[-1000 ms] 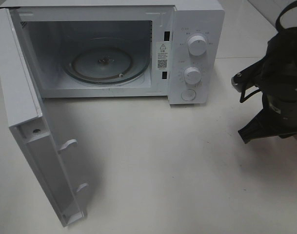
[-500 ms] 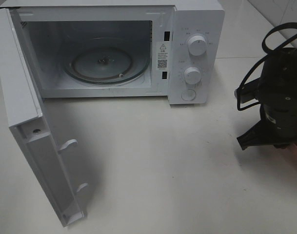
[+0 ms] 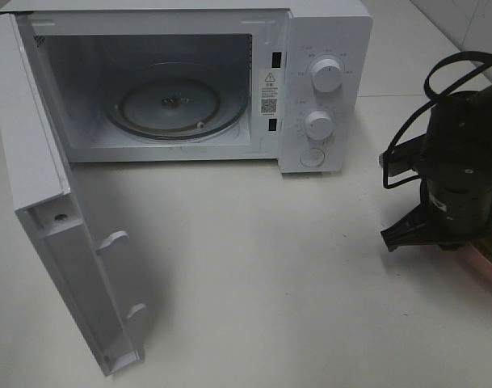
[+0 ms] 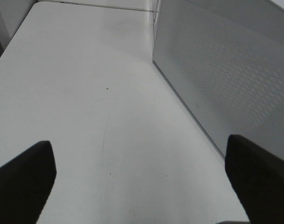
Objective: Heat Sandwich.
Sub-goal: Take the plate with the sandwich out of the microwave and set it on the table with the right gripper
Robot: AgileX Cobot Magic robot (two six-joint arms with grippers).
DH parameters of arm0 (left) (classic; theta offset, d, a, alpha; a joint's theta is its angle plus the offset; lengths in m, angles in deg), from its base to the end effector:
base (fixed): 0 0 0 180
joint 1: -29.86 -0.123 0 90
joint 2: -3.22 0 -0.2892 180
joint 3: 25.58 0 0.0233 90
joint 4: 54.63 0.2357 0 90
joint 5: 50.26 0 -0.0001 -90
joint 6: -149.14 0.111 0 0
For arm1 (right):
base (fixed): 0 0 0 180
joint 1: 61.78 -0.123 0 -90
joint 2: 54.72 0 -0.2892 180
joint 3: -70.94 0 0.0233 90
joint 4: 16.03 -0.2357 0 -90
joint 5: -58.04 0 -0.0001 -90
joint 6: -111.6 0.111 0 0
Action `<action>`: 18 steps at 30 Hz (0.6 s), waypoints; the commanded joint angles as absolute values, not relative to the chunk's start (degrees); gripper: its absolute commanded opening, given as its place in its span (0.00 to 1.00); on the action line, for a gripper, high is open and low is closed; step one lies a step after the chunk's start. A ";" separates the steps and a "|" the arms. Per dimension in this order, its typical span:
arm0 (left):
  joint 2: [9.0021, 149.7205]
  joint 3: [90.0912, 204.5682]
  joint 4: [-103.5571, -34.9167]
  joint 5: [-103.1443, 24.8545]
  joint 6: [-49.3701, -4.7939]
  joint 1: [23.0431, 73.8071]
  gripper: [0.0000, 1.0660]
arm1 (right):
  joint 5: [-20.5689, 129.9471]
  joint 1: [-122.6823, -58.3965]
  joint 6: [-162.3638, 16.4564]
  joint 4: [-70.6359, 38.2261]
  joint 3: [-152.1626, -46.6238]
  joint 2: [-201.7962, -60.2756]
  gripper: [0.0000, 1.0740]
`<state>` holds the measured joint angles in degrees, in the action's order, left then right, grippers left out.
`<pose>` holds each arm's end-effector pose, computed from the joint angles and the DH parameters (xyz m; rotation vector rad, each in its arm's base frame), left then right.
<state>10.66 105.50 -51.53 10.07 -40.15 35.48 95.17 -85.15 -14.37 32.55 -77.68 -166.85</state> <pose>-0.0039 0.0056 0.2606 -0.0675 2.0357 -0.0988 0.2813 0.0668 0.1178 -0.2202 2.7754 -0.5617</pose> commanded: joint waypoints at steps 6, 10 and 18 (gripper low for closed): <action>9.75 105.50 -51.99 9.56 -40.66 35.48 0.85 | 94.60 -85.10 -14.08 34.16 -78.08 -166.62 0.32; 9.75 105.50 -51.99 9.56 -40.66 35.48 0.85 | 93.39 -85.10 -14.08 34.16 -78.08 -166.62 0.40; 9.75 105.50 -51.99 9.56 -40.66 35.48 0.85 | 89.04 -85.15 -18.15 31.75 -78.08 -165.24 0.46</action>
<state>10.66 105.50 -51.53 10.07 -40.15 35.48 89.95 -85.15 -16.20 32.32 -77.79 -166.22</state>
